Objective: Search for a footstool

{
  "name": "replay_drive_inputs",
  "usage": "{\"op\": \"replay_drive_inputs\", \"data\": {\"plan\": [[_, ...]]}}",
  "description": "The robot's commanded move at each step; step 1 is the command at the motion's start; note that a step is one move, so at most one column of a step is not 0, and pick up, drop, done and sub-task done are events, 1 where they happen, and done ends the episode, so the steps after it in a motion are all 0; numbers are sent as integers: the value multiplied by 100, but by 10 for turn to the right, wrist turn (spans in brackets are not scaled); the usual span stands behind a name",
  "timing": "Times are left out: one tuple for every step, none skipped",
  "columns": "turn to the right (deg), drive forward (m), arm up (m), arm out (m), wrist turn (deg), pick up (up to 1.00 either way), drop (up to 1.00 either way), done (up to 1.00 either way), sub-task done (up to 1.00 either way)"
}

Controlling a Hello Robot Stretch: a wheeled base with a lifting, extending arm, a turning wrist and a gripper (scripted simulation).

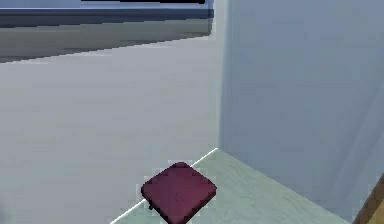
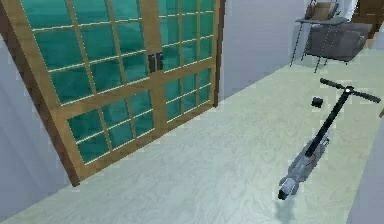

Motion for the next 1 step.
{"op": "replay_drive_inputs", "data": {"plan": [[0, 0, 0, 0, 0, 0, 0, 100, 0]]}}
